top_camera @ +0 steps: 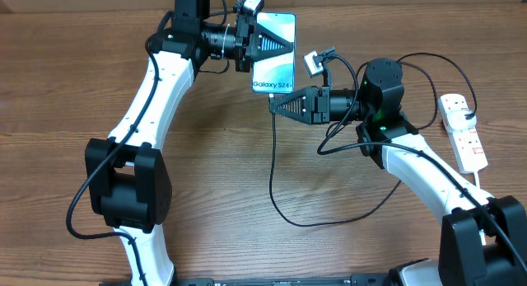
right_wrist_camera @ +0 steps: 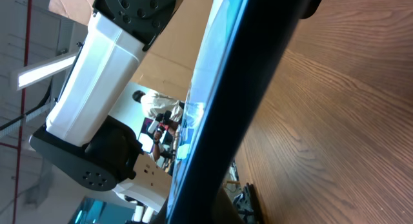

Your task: Plug charger to phone and switch on socket

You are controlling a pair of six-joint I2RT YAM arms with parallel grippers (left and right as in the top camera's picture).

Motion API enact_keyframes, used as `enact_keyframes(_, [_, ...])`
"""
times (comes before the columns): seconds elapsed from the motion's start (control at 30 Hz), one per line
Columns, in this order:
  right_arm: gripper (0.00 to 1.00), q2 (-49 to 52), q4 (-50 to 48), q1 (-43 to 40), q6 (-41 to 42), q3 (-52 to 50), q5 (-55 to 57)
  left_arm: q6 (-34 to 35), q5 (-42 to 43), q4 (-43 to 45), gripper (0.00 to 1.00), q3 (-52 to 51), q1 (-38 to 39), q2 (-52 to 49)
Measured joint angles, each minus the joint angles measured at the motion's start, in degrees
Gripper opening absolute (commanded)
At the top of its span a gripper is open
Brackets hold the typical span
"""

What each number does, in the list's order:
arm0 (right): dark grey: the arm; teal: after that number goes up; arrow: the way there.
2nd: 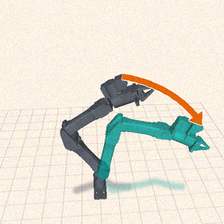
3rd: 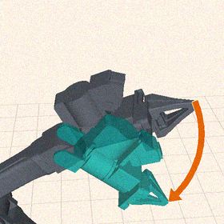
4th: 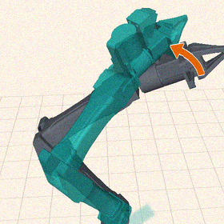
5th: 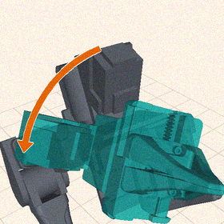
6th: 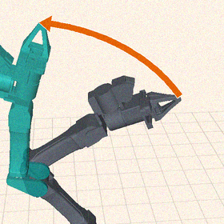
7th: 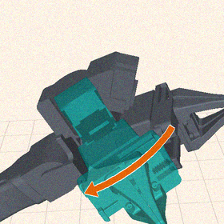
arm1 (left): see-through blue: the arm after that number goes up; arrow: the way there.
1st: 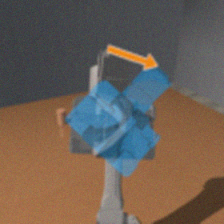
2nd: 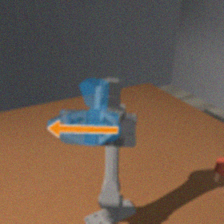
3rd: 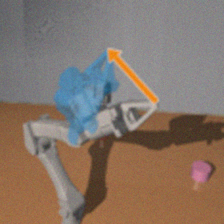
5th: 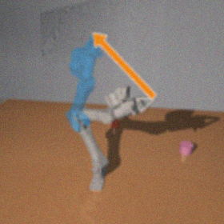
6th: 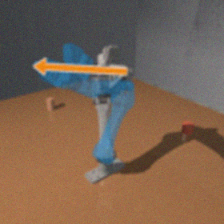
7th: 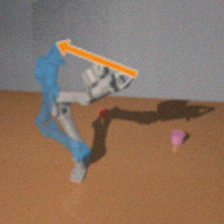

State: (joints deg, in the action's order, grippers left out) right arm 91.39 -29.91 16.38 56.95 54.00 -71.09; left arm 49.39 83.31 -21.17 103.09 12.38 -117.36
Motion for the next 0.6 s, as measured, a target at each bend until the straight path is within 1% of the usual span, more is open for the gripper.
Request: enact_keyframes(0.6, [0.04, 0.0, 0.0, 0.0, 0.0, 0.0, -2.4, 0.0, -0.5, 0.2, 0.04, 0.0, 0.0, 0.0])
